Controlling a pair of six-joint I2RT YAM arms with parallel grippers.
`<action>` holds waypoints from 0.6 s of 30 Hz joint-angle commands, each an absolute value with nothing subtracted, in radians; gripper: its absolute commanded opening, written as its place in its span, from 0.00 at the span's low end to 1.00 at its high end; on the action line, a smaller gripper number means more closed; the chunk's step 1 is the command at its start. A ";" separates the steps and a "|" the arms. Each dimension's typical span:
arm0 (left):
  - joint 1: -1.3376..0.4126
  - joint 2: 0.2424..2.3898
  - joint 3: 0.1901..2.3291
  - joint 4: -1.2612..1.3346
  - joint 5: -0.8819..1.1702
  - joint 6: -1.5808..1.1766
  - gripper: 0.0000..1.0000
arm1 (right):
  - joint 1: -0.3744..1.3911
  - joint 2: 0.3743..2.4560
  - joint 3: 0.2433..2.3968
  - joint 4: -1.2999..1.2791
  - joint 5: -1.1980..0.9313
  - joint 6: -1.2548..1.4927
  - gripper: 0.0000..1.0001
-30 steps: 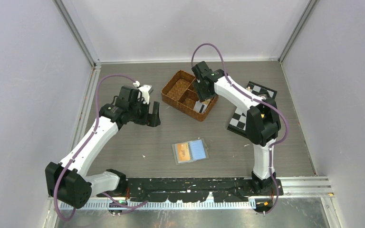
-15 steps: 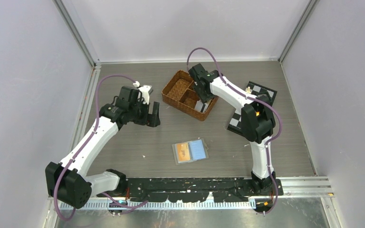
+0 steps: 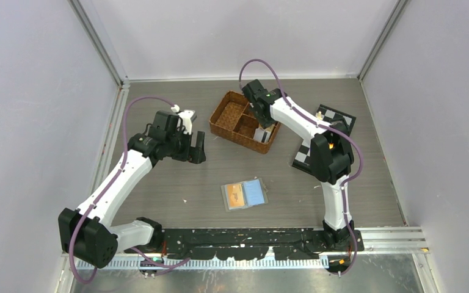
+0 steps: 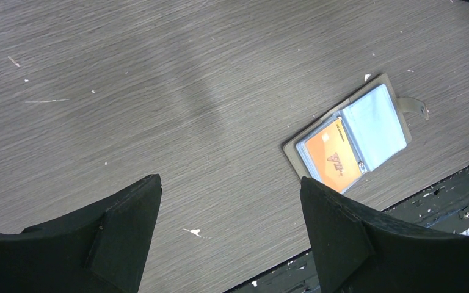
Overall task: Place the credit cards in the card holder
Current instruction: Pick up the credit card from the storage box.
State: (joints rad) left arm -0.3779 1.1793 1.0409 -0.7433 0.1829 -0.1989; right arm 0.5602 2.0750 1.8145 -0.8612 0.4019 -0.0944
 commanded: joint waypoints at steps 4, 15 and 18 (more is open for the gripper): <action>-0.374 1.170 1.037 -0.747 0.185 -0.183 0.86 | 0.560 2.039 1.855 -0.844 0.390 -0.121 0.20; -0.374 1.171 1.034 -0.747 0.190 -0.182 0.86 | 0.563 1.952 1.866 -0.887 0.352 -0.136 0.02; -0.374 1.170 1.033 -0.746 0.194 -0.182 0.86 | 0.570 1.921 1.873 -0.915 0.334 -0.142 0.02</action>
